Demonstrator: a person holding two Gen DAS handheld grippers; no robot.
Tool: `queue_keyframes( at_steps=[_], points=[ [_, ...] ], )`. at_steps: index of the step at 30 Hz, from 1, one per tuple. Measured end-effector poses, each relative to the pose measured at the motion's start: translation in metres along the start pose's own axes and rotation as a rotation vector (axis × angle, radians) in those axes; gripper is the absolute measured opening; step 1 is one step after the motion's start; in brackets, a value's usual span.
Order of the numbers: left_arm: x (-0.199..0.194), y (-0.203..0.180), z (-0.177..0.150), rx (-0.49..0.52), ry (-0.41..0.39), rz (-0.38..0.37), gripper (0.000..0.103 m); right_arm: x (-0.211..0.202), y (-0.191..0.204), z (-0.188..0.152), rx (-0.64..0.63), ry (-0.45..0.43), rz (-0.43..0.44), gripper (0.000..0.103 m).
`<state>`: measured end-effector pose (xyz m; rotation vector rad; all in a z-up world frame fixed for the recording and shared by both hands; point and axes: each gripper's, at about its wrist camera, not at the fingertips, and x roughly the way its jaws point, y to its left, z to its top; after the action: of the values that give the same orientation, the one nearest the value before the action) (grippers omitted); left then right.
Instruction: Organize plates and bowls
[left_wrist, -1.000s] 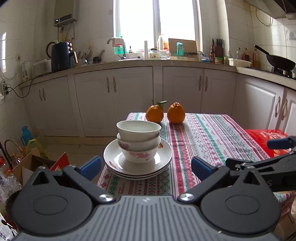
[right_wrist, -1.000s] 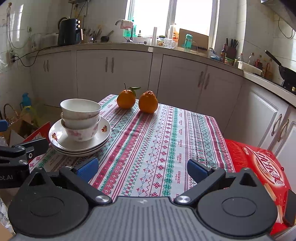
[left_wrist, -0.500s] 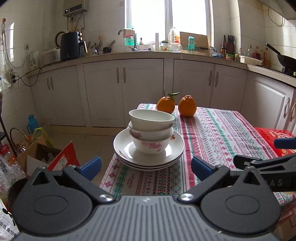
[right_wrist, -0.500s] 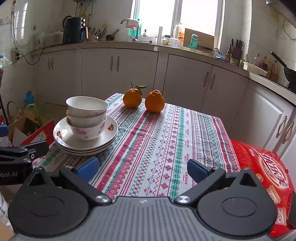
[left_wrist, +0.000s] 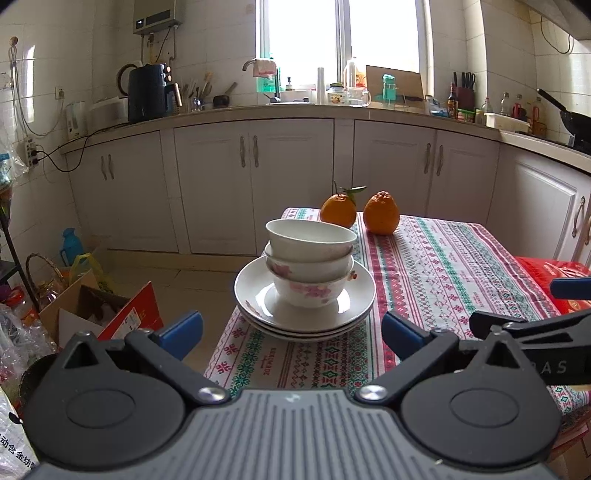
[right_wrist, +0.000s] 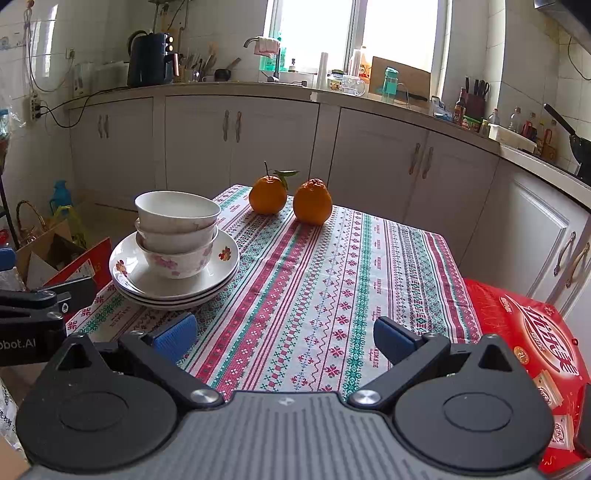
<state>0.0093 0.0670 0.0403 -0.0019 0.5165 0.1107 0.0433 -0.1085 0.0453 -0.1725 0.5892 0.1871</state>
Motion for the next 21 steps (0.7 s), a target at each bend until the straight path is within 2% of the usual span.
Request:
queue_keyframes(
  at_steps=[21],
  points=[
    [0.0017,0.0007,-0.0012,-0.014,0.025,-0.008,0.102,-0.0024,-0.0009,0.0012,-0.004,-0.008,-0.009,0.103]
  ],
)
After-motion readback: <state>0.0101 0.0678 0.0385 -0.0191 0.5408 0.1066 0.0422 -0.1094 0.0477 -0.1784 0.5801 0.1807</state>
